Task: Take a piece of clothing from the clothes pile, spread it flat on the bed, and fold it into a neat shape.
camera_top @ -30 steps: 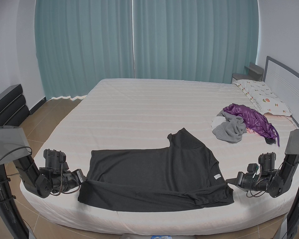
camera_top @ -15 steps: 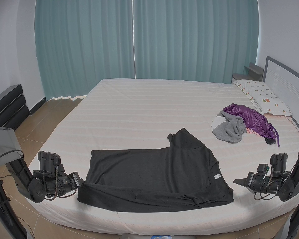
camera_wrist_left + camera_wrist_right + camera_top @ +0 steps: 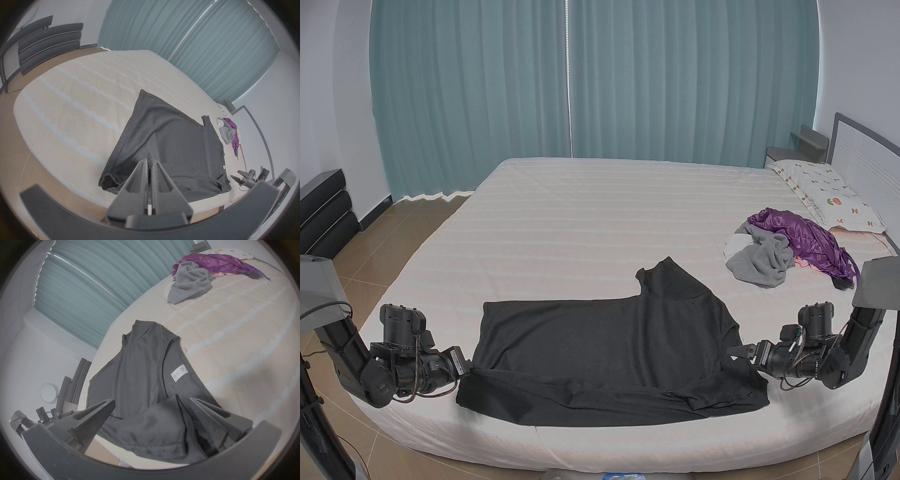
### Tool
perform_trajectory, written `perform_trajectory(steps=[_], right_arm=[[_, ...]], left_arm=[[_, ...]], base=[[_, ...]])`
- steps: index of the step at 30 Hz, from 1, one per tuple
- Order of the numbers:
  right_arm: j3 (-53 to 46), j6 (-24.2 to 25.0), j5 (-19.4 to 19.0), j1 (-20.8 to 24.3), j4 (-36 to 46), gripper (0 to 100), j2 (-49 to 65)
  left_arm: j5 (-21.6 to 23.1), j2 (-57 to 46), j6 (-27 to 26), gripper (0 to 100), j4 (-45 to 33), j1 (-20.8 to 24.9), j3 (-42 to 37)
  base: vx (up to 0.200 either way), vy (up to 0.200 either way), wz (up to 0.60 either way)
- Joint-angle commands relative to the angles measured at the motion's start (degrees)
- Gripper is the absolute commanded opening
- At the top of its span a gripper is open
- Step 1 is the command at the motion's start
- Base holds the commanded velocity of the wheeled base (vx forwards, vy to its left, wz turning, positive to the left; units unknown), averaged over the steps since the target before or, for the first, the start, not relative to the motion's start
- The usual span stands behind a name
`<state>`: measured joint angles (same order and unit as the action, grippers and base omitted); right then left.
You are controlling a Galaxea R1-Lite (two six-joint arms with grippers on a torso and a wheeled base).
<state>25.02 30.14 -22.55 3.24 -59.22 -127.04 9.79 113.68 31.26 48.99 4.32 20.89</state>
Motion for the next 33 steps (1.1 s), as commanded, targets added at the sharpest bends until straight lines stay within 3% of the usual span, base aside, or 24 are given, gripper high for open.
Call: perform_trajectory(steps=[1,13,14,26,33], right_arm=[[7.7,-0.5,1.5,2.9,5.7,100,-5.9],[12.5,-5.1,4.9,4.6,11.2,100,-7.7],[12.5,-5.2,5.0,4.7,11.3,0,-7.7],[11.9,-5.5,4.9,3.9,14.0,0,-5.1],[7.8,-4.9,4.2,1.0,14.4,0,0.7]], left_arm=[[0.1,3.0,0.0,0,1.3,0.1,0.2],[0.1,4.2,0.0,0,3.3,0.0,0.2],[0.1,4.2,0.0,0,3.3,0.0,0.2],[0.1,3.7,0.0,0,3.3,0.0,-0.1],[0.1,3.2,0.0,0,3.3,0.0,-0.5]], base=[[0.000,0.000,0.00],[0.000,0.000,0.00],[0.000,0.000,0.00],[0.000,0.000,0.00],[0.000,0.000,0.00]])
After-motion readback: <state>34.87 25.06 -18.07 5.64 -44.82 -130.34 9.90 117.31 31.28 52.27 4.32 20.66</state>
